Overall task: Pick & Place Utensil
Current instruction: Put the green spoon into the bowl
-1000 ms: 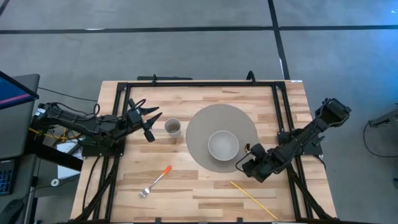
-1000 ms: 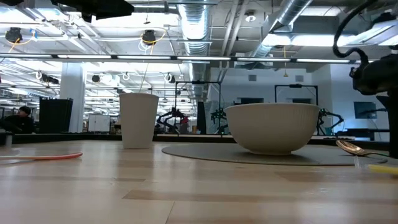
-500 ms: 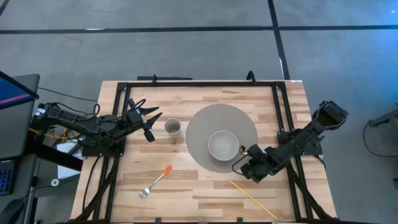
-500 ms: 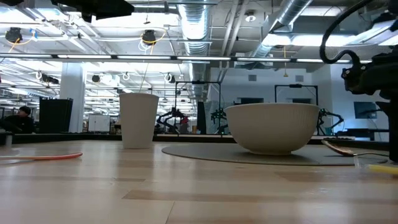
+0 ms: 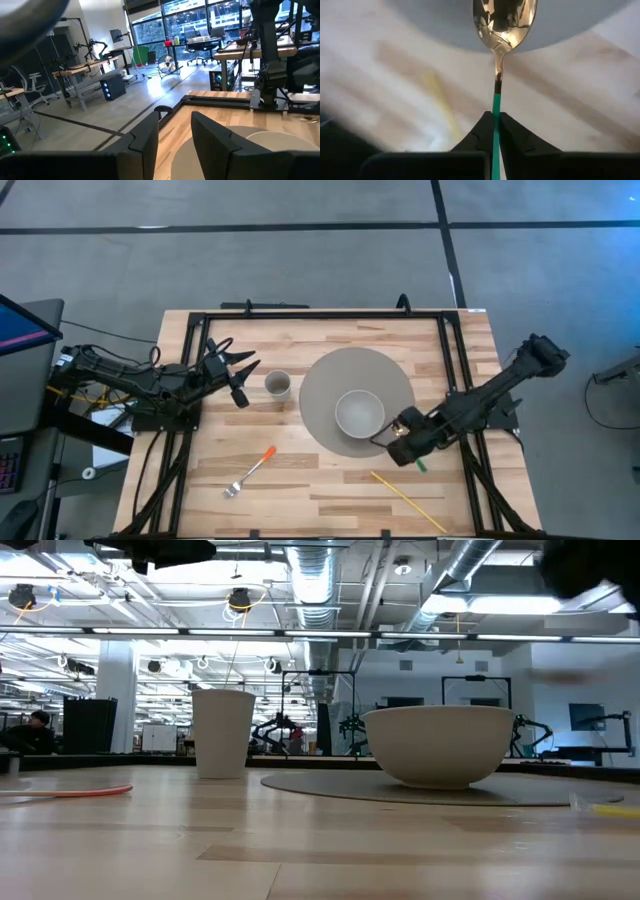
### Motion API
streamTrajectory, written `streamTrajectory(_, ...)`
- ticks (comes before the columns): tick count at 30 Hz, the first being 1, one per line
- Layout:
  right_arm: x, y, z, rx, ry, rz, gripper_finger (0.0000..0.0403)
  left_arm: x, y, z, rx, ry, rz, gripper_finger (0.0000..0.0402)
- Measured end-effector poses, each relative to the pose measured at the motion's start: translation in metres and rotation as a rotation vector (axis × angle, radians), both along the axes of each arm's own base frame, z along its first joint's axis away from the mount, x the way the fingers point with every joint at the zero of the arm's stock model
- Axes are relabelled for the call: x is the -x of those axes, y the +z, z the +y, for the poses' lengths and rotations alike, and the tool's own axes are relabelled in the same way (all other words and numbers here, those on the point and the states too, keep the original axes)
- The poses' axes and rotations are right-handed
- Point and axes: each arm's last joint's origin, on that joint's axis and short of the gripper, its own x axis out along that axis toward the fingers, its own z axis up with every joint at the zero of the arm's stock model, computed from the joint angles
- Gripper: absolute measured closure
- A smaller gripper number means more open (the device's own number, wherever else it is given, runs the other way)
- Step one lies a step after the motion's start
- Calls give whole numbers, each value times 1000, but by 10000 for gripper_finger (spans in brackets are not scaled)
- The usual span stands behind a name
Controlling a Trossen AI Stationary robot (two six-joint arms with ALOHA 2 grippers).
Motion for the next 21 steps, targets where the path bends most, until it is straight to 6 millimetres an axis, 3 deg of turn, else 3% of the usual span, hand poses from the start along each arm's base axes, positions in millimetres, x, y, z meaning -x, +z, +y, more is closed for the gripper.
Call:
streamTrajectory(6,-33,40,-24,-130,-58,-151,399,0,1,0,4,0,-12,284)
streamTrajectory(13,-80,15,-64,-431,-50,-59,399,0,1,0,4,0,-12,284)
streamTrajectory(21,-93,-1,-110,-484,-102,-43,398,0,1,0,3,0,-11,284)
